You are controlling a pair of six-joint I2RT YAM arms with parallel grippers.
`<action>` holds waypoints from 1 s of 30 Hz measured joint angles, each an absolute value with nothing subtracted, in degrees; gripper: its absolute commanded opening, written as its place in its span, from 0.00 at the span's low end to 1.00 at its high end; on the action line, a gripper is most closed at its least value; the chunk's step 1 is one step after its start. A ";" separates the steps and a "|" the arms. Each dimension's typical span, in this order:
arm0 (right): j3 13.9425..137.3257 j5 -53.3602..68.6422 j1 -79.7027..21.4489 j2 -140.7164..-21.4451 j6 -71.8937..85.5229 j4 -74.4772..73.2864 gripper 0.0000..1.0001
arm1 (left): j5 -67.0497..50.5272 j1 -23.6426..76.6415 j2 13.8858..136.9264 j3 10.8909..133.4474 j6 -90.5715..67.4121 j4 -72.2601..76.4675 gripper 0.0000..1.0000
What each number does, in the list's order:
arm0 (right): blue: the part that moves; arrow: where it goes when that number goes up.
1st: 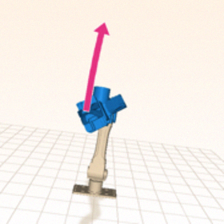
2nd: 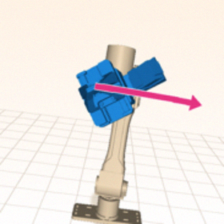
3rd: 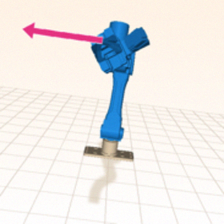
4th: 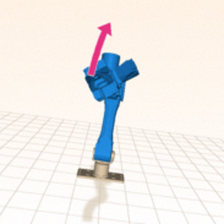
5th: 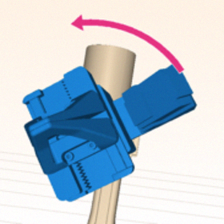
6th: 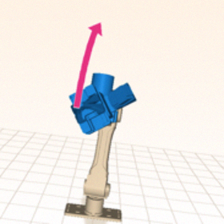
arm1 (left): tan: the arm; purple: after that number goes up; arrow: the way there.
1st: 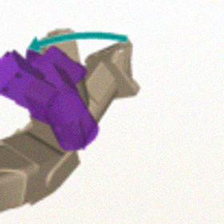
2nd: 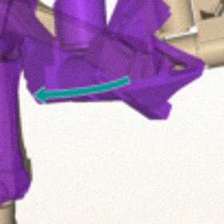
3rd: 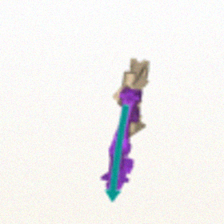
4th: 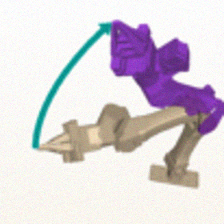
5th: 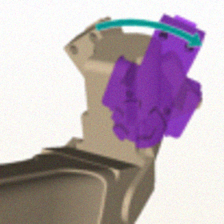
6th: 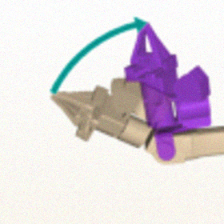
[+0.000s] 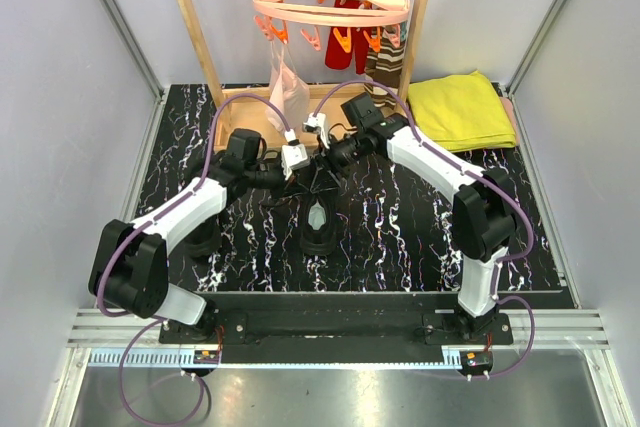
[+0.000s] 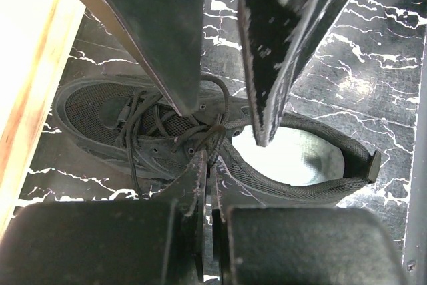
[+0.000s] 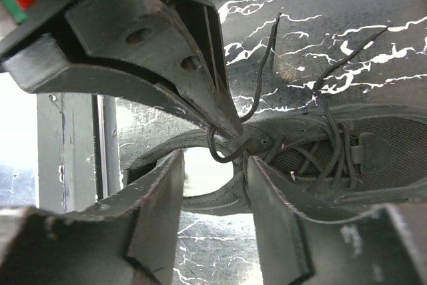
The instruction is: Tie the shoes
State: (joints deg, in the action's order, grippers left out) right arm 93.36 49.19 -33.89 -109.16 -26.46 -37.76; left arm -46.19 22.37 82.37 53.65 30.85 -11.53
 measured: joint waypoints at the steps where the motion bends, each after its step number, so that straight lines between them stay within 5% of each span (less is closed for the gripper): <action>1: 93.41 49.19 -34.02 -109.38 -26.57 -37.76 0.47 | -46.22 22.37 82.43 53.65 30.85 -11.55 0.00; 13: 93.41 49.19 -35.09 -110.78 -26.68 -37.17 0.34 | -46.28 22.37 82.67 53.67 30.85 -11.55 0.00; 19: 93.45 49.17 -35.09 -110.78 -26.57 -36.93 0.00 | -46.30 22.37 82.70 53.67 31.05 -11.55 0.00; 23: 93.45 49.12 -35.09 -110.78 -26.22 -36.56 0.00 | -46.30 22.37 82.83 53.67 31.05 -11.57 0.02; 28: 93.45 48.80 -35.09 -110.78 -26.22 -35.81 0.00 | -46.17 22.09 82.96 53.67 31.00 -12.01 0.42; 30: 93.45 48.53 -35.09 -110.76 -26.22 -35.64 0.00 | -46.13 21.34 82.91 53.67 29.95 -12.08 0.45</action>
